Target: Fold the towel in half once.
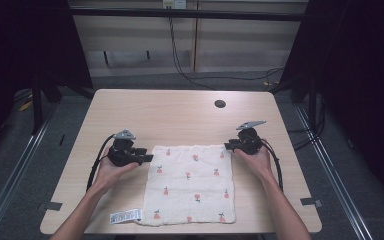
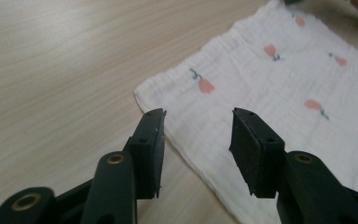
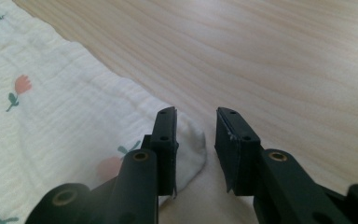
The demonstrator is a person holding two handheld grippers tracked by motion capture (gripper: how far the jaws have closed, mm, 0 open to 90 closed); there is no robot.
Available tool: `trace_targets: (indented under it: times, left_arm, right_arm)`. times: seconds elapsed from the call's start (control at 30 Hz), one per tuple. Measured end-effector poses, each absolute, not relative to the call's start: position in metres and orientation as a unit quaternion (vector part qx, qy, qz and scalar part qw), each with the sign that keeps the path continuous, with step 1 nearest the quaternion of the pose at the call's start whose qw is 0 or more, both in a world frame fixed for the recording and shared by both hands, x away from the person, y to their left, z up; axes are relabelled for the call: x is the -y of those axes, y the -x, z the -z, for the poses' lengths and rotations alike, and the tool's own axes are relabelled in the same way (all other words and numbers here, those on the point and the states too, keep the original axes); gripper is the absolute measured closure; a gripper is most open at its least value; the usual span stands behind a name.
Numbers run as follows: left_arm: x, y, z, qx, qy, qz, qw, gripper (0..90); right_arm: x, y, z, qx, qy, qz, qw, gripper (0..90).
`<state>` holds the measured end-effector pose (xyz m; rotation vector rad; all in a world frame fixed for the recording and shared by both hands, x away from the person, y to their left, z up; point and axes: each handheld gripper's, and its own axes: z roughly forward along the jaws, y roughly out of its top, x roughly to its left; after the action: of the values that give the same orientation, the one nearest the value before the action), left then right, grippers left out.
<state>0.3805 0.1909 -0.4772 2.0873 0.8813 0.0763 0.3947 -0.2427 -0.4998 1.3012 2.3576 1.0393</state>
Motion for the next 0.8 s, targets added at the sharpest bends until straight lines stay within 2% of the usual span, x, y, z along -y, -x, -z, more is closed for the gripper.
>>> trace_targets:
  times: [0.2, 0.23, 0.43, 0.73, 0.8]
  left_arm:
    - [-0.179, -0.392, 0.482, -0.349, -0.843, -0.044, 0.407, 53.9]
    - [-0.179, -0.396, 0.484, -0.348, -0.845, -0.043, 0.403, 53.9]
    - [-0.183, -0.416, 0.495, -0.369, -0.839, -0.047, 0.398, 56.1]
    - [-0.173, -0.425, 0.504, -0.369, -0.838, -0.049, 0.398, 56.9]
    - [-0.172, -0.425, 0.504, -0.363, -0.841, -0.047, 0.398, 60.0]
  right_arm:
    - [0.243, -0.395, 0.503, -0.811, -0.45, -0.353, 0.121, 77.7]
    - [0.243, -0.394, 0.503, -0.814, -0.445, -0.355, 0.117, 87.6]
    - [0.243, -0.392, 0.502, -0.803, -0.455, -0.368, 0.113, 88.7]
    - [0.239, -0.391, 0.503, -0.804, -0.45, -0.372, 0.114, 88.6]
    - [0.24, -0.391, 0.501, -0.805, -0.447, -0.374, 0.117, 88.5]
